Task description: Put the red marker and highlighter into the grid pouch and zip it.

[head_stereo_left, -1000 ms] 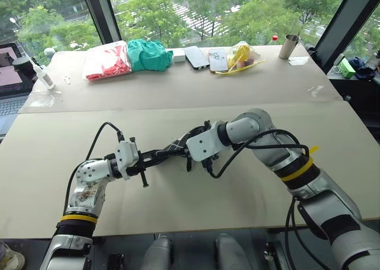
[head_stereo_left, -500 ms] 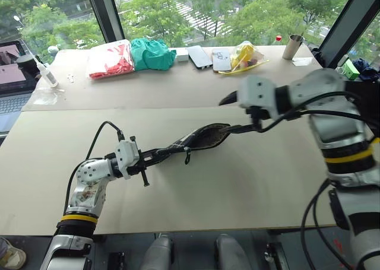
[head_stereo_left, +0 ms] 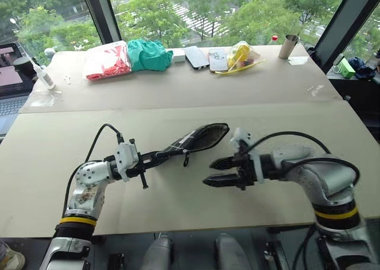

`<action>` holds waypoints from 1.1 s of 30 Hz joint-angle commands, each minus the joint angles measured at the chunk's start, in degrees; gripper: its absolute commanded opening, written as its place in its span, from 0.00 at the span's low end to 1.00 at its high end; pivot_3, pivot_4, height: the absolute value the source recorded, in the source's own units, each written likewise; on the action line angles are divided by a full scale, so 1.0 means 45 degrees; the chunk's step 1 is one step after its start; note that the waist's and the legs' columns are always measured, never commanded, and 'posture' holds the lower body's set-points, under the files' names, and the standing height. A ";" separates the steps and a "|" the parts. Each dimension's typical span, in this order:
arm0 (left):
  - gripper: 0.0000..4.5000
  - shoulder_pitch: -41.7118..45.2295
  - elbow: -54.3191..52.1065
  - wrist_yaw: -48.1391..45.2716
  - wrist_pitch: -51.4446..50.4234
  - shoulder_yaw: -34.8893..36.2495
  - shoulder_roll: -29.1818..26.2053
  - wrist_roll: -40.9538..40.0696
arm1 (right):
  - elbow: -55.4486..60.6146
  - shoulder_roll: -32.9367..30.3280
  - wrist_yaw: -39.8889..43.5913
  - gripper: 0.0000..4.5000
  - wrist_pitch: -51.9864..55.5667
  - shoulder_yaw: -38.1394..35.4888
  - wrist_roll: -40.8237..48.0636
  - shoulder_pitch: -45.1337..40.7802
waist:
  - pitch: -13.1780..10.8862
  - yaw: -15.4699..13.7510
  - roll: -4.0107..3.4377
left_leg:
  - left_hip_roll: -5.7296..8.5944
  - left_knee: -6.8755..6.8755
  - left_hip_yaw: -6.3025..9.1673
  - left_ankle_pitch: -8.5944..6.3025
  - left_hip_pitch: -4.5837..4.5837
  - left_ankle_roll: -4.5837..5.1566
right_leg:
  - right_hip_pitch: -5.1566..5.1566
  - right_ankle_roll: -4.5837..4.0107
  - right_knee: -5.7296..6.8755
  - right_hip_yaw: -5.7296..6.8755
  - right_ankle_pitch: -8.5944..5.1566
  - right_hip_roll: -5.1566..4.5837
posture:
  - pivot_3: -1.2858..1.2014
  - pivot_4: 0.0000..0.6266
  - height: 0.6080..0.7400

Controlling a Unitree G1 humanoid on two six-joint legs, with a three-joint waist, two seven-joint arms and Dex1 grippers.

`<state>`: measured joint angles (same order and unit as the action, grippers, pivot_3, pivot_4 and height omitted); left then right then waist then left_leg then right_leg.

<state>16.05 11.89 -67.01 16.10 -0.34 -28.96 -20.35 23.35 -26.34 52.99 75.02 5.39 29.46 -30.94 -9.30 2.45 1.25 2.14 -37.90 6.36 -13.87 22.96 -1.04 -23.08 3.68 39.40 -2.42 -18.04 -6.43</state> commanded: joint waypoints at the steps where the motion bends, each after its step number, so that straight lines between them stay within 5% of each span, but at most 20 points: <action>1: 0.00 0.0201 -0.0111 -0.0072 0.0089 0.0127 -0.0072 -0.0122 | -0.0169 0.0822 -0.1413 0.84 0.0146 0.0371 -0.0070 -0.0612 | 0.0000 -0.0024 0.0000 | 0.0000 0.0000 0.0002 0.0000 0.0000 0.0000 | -0.0003 0.0000 0.0002 0.0002 0.0000 0.0000 | 0.52 0.24 1.00; 15: 0.00 0.0148 -0.0177 0.0112 0.0102 0.0015 0.0154 -0.0023 | -0.1472 0.2311 -0.3271 0.84 -0.0184 0.0790 -0.0005 -0.2200 | 0.0000 0.0049 -0.0001 | 0.0003 0.0004 0.0011 0.0009 0.0002 -0.0014 | -0.0016 0.0004 0.0019 0.0005 0.0003 0.0000 | 0.52 0.24 1.00; 26: 0.00 0.0118 0.0009 0.0149 0.0242 0.0057 0.0238 0.0026 | -0.1206 0.1872 -0.2921 0.00 -0.0261 0.0748 0.0517 -0.2341 | 0.0000 0.0047 -0.0001 | 0.0005 0.0003 0.0012 0.0008 0.0003 -0.0014 | -0.0017 0.0004 0.0021 0.0004 0.0004 -0.0002 | 0.52 0.24 1.00; 33: 0.00 0.0166 0.0095 0.0151 0.0309 0.0051 0.0298 0.0057 | -0.0229 0.0667 -0.2166 0.00 -0.0240 0.0676 0.1347 -0.2118 | 0.0001 0.0021 -0.0001 | 0.0005 0.0003 0.0011 0.0008 0.0006 -0.0014 | -0.0016 0.0004 0.0017 0.0006 0.0003 -0.0003 | 0.52 0.24 1.00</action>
<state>16.69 12.29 -66.55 16.56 -0.46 -27.35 -20.32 18.76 -21.49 41.32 75.33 9.49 33.23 -40.17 -9.30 2.54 1.25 2.16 -37.89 6.42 -13.84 22.99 -1.10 -23.15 3.70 39.47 -2.38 -18.03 -6.44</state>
